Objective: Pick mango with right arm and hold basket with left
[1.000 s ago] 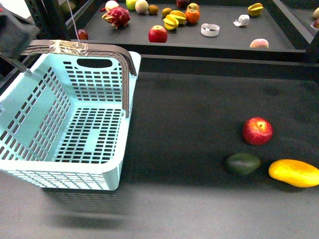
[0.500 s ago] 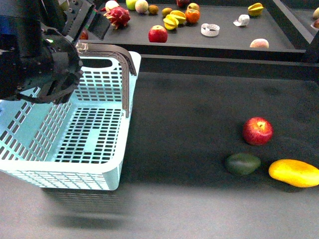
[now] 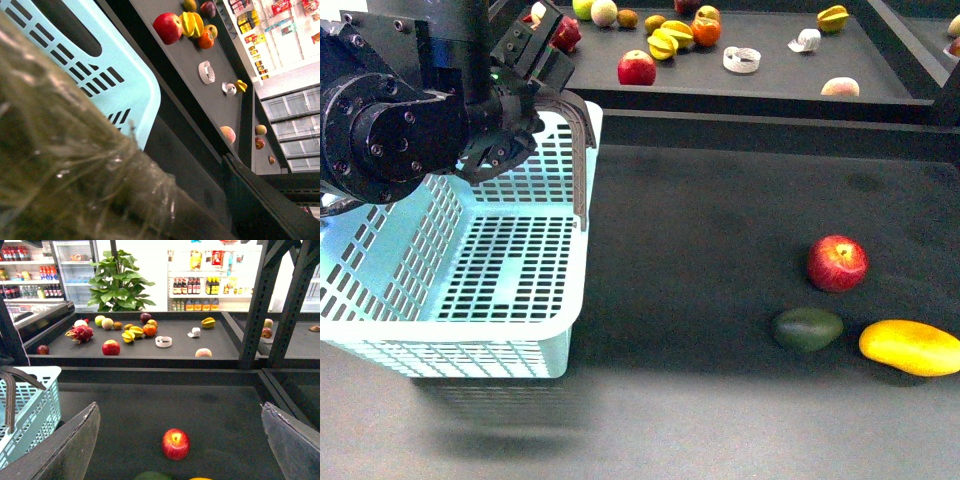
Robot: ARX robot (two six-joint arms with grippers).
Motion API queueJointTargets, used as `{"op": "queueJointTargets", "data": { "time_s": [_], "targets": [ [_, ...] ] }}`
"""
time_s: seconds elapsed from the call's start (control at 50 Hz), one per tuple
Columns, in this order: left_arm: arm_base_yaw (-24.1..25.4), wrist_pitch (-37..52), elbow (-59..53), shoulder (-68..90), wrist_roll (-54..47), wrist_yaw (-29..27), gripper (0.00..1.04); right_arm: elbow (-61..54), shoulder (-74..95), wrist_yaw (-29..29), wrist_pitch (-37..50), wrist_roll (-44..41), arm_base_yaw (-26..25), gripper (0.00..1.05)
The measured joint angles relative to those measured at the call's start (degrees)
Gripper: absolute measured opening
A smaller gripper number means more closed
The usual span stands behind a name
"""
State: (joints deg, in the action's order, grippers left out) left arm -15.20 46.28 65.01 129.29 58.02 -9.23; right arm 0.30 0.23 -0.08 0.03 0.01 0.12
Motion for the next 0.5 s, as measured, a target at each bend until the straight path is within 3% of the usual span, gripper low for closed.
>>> {"op": "queueJointTargets", "data": {
  "time_s": [0.2,0.5],
  "targets": [
    [-0.7,-1.6,-4.4,-3.0,0.2,5.7,0.24,0.0,0.0,0.0,0.0,0.0,0.0,0.96],
    [-0.9,3.5,-20.3,-16.2,-12.2,13.5,0.16,0.0,0.0,0.0,0.0,0.0,0.0,0.96]
  ]
}}
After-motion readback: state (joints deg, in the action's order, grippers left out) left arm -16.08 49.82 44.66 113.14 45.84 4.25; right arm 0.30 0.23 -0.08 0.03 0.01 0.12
